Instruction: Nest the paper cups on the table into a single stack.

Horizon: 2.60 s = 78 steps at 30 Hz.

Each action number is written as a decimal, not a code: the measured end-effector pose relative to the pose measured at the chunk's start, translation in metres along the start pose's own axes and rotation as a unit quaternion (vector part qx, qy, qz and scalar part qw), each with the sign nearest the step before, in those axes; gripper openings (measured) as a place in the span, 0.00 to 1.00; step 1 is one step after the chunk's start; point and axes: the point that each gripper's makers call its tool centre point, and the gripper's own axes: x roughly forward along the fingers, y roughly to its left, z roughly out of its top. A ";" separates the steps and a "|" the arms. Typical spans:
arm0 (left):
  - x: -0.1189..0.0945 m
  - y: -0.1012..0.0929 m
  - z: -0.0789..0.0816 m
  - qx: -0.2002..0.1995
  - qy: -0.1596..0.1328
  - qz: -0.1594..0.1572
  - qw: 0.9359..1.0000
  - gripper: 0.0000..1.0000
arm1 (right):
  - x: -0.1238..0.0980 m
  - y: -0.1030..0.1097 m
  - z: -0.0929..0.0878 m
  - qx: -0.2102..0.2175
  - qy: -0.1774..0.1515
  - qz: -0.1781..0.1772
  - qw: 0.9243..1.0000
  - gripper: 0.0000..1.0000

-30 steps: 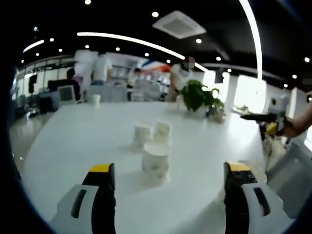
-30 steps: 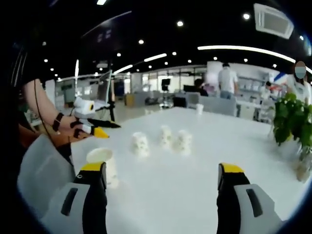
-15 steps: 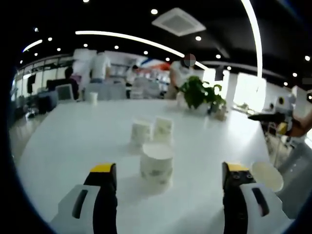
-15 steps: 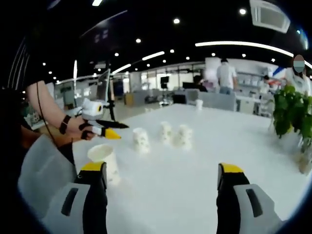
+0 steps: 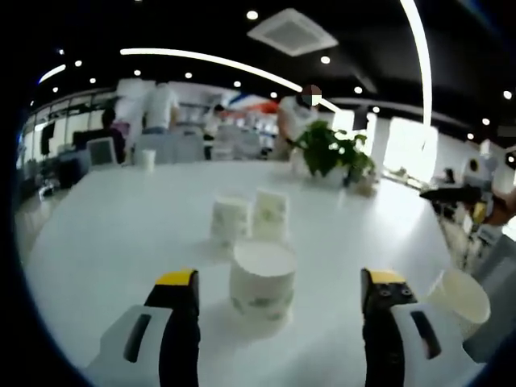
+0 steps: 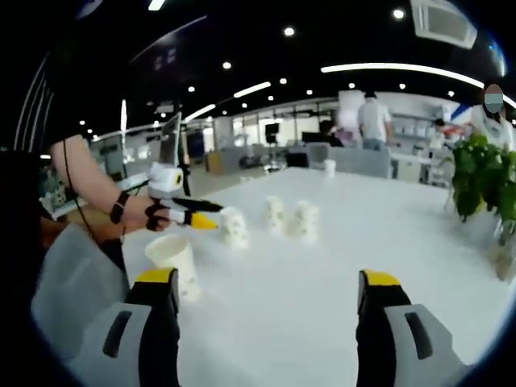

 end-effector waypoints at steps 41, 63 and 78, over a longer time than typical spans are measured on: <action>0.027 0.003 -0.009 0.038 0.029 -0.041 0.998 0.38 | 0.004 -0.010 -0.007 0.035 0.004 0.000 0.999 0.84; 0.021 -0.005 0.006 0.025 0.012 -0.050 0.998 0.37 | 0.006 -0.009 -0.002 0.036 -0.001 0.002 0.999 0.82; 0.006 -0.018 0.033 0.025 -0.011 -0.057 0.998 0.37 | 0.005 -0.002 0.011 0.033 -0.018 0.006 0.999 0.82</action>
